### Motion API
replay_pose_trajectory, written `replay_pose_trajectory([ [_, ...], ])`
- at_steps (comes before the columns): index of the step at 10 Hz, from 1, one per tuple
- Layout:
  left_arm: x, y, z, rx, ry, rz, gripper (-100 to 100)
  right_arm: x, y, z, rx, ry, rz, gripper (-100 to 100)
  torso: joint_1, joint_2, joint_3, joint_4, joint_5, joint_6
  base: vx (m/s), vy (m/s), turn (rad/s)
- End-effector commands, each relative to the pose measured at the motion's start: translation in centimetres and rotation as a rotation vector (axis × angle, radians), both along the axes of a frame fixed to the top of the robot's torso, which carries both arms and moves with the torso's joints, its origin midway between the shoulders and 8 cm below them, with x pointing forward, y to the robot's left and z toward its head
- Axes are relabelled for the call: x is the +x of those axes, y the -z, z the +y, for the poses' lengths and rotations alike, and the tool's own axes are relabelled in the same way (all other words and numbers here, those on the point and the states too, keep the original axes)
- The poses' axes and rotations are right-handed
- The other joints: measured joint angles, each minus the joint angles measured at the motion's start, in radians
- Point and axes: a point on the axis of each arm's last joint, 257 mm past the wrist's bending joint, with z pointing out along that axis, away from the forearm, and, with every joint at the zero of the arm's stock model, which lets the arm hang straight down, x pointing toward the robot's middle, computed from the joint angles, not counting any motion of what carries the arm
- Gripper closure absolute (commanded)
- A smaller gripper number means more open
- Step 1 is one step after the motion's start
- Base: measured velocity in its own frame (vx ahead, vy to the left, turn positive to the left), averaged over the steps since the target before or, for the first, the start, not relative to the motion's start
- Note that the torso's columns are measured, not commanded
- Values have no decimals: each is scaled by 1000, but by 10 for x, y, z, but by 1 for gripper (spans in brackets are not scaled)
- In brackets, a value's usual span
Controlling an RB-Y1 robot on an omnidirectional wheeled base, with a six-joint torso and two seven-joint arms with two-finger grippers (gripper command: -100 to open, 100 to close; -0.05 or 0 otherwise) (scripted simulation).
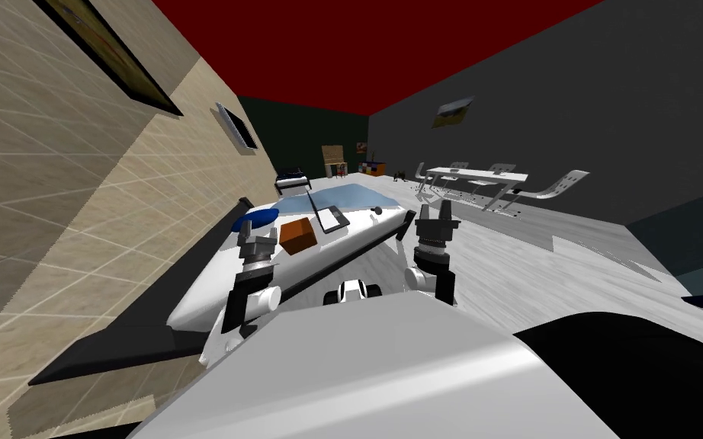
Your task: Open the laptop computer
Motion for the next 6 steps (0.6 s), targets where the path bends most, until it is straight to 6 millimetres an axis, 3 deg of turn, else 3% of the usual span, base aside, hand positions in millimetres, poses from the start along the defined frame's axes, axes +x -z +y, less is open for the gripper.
replay_pose_trajectory([
  [1,13,12,19,-51,-13,41,-100,0,0,0,0,0,0,0,1,1,1,0,0,0,65,-90,-21],
  [6,32,36,58,-160,-44,114,-100,0,0,0,0,0,0,0,-1,-1,0,0,0,0,74,-106,-21],
])
